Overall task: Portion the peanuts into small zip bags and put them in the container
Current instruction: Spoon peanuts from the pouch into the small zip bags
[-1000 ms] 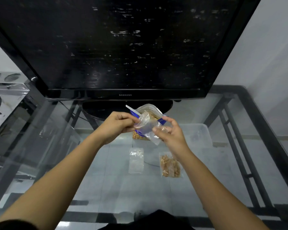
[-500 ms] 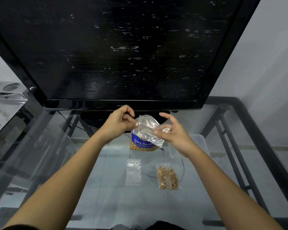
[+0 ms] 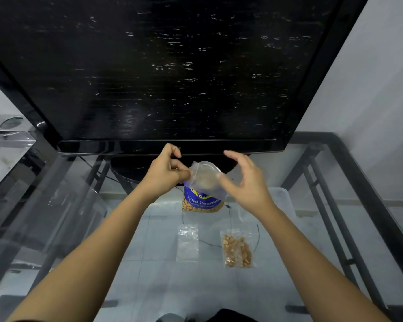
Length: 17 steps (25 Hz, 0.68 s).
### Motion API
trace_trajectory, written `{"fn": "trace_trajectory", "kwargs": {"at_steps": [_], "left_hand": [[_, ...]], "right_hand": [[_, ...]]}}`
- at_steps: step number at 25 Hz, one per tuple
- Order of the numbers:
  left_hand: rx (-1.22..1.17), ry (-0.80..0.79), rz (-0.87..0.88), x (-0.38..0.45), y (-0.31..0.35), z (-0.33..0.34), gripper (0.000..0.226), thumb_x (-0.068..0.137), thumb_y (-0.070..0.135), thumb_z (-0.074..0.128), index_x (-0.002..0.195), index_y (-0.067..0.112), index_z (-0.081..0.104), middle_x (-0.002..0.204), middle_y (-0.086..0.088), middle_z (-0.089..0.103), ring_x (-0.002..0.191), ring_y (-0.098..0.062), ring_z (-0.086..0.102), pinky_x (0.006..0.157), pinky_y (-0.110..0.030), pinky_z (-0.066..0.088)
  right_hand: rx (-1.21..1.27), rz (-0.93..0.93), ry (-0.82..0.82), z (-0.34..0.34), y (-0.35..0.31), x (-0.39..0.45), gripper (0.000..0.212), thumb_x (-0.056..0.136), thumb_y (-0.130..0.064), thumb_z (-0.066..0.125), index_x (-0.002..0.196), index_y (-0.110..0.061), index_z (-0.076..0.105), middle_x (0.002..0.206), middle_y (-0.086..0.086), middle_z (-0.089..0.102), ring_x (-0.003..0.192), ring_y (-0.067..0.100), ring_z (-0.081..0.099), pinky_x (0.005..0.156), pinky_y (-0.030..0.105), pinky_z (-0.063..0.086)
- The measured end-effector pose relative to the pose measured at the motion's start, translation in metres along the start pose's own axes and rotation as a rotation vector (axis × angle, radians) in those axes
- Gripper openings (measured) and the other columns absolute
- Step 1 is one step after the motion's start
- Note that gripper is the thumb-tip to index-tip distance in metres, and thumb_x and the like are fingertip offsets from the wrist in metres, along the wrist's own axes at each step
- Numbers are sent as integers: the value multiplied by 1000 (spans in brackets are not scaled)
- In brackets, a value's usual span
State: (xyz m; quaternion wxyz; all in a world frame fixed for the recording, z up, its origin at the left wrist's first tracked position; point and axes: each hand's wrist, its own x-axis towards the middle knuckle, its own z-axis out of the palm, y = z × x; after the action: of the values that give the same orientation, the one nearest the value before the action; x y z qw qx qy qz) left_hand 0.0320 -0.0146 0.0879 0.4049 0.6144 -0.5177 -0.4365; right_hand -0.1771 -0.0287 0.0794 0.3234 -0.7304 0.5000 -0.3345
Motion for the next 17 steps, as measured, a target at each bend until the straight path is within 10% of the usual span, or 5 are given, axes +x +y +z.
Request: {"fn": "trace_trajectory", "kwargs": {"at_steps": [4, 13, 17], "left_hand": [[-104, -25, -15, 0, 1, 7, 41, 75, -8, 65, 85, 20, 38, 73, -12, 69, 67, -21, 61, 66, -32, 52], [-144, -119, -39, 5, -3, 13, 32, 78, 2, 68, 92, 19, 45, 78, -10, 71, 72, -21, 66, 78, -41, 54], [234, 289, 105, 19, -17, 8, 24, 83, 24, 67, 101, 17, 54, 100, -3, 59, 79, -11, 57, 70, -21, 45]], "right_hand": [[-282, -116, -187, 19, -5, 0, 87, 65, -55, 74, 138, -25, 37, 141, -8, 42, 132, 9, 32, 108, 22, 18], [-72, -122, 41, 30, 9, 2, 49, 65, -44, 79, 105, -22, 62, 99, -9, 63, 94, 11, 58, 81, 28, 48], [36, -15, 54, 25, 22, 5, 51, 67, -42, 79, 110, -23, 60, 103, -13, 59, 98, 2, 56, 78, 21, 49]]}}
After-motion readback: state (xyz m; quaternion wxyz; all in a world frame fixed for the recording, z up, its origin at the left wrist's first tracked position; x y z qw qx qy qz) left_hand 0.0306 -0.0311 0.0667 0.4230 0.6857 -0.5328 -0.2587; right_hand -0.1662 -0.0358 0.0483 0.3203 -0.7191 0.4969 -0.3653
